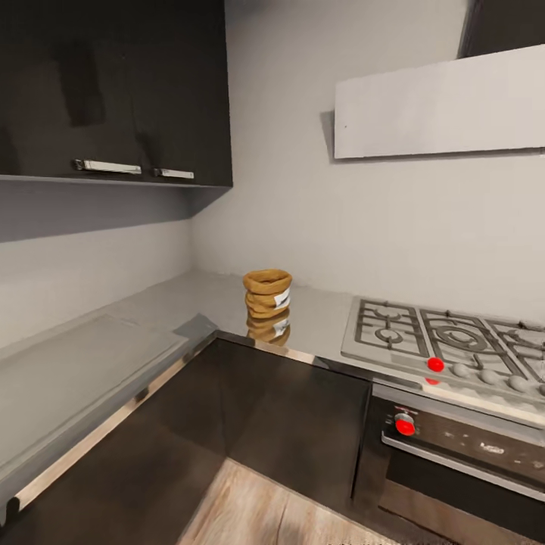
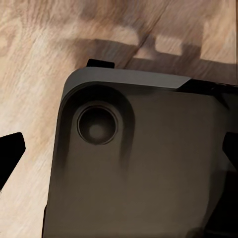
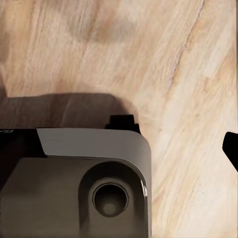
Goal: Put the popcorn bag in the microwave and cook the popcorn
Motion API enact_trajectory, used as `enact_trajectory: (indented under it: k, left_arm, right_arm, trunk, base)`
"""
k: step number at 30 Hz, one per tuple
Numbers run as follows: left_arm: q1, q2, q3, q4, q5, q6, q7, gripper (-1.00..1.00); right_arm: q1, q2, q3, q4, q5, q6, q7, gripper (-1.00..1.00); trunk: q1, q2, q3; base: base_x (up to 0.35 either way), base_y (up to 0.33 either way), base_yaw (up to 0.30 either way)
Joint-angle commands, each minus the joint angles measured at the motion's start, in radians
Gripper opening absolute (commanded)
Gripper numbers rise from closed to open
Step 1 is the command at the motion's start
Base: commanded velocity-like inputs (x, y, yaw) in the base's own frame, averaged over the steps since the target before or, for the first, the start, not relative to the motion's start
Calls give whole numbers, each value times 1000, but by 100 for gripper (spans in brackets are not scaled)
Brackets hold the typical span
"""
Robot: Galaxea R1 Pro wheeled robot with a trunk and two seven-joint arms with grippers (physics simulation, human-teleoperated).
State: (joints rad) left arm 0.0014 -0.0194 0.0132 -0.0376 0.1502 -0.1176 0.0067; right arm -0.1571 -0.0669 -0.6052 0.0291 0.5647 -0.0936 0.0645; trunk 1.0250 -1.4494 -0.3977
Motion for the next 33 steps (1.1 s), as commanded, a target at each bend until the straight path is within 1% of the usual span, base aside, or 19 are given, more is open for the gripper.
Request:
enact_trajectory:
  k: [1, 6, 20, 33]
  left_arm:
    - [0, 0, 1, -1, 6, -2, -1, 100]
    - [0, 0, 1, 0, 6, -2, -6, 100]
    - [0, 0, 1, 1, 6, -2, -3, 100]
    - [0, 0, 4, 1, 9, -5, 4, 100]
  right_arm:
    - [-1, -1, -8, 3, 6, -5, 1, 100]
    - [-2, -3, -8, 3, 6, -4, 1, 100]
    - [-1, -5, -8, 3, 6, -4, 2, 100]
    - [-1, -5, -8, 3, 6, -3, 3, 100]
  trunk:
    - [0, -1, -1]
    - [0, -1, 0]
    - [0, -1, 0]
    - [0, -1, 0]
  base:
    - [0, 0, -229]
    - [60, 0, -73]
    - [169, 0, -2]
    - [10, 0, 0]
